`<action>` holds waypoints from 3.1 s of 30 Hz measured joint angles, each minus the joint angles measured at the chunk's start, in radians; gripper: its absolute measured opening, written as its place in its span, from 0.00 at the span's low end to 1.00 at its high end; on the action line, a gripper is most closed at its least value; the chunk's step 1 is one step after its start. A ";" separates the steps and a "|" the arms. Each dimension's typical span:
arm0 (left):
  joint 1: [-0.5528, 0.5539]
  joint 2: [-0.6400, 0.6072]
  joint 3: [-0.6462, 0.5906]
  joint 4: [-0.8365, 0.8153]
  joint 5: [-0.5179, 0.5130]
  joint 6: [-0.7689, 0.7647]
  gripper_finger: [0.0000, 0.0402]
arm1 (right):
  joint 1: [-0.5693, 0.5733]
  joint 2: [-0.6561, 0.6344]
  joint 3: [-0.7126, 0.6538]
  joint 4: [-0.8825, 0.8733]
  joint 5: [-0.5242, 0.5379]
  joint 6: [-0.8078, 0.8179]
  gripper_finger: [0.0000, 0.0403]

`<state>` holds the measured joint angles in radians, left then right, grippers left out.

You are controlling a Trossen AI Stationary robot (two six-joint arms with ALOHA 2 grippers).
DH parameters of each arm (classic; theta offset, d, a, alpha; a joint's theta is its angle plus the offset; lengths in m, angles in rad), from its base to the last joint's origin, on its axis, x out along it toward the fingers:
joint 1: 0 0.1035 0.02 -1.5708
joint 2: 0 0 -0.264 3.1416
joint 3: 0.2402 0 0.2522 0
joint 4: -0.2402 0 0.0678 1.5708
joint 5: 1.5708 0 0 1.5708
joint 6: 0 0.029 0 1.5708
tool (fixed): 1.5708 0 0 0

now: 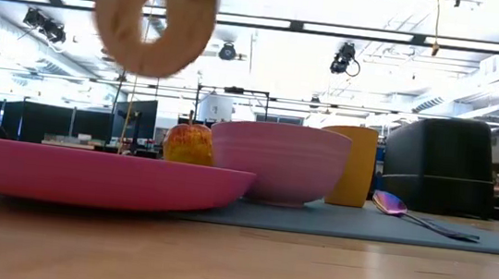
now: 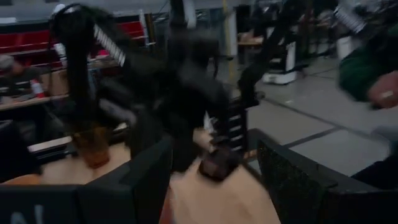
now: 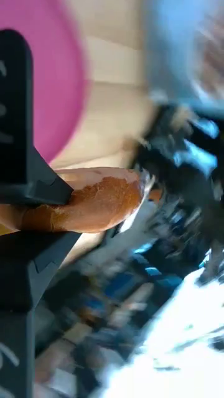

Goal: Arrange a breakfast setting
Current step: Put the bread on the pink plate, then return to Home Position

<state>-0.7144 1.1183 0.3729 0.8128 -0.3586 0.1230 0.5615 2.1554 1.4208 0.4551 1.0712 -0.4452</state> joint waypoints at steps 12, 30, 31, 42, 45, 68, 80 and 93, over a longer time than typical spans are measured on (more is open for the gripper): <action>-0.003 -0.034 0.000 -0.012 -0.063 0.209 0.60 | -0.029 -0.137 0.001 -0.516 -0.214 1.405 0.13; -0.124 -0.065 0.000 -0.142 -0.063 0.254 0.60 | 0.029 0.001 0.000 -0.530 -0.289 2.680 0.12; -0.129 -0.065 0.000 -0.145 -0.062 0.256 0.60 | 0.031 0.013 0.000 -0.511 -0.294 2.695 0.12; -0.148 -0.065 0.000 -0.163 -0.064 0.250 0.60 | -0.025 0.036 0.001 -0.458 -0.364 2.690 0.12; -0.148 -0.065 0.000 -0.163 -0.064 0.247 0.60 | -0.046 0.036 0.000 -0.470 -0.372 2.689 0.12; -0.148 -0.065 0.000 -0.165 -0.064 0.202 0.60 | -0.081 0.036 0.001 -0.493 -0.418 2.588 0.37; -0.148 -0.065 0.000 -0.161 -0.064 0.198 0.60 | -0.065 0.014 0.001 -0.541 -0.436 2.555 0.40; -0.128 -0.065 0.000 -0.155 -0.063 0.107 0.60 | -0.037 -0.075 0.000 -0.593 -0.421 2.367 0.40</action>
<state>-0.8429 1.0534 0.3725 0.6574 -0.4216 0.2301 0.5242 2.0803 1.4212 -0.1379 0.6497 1.9221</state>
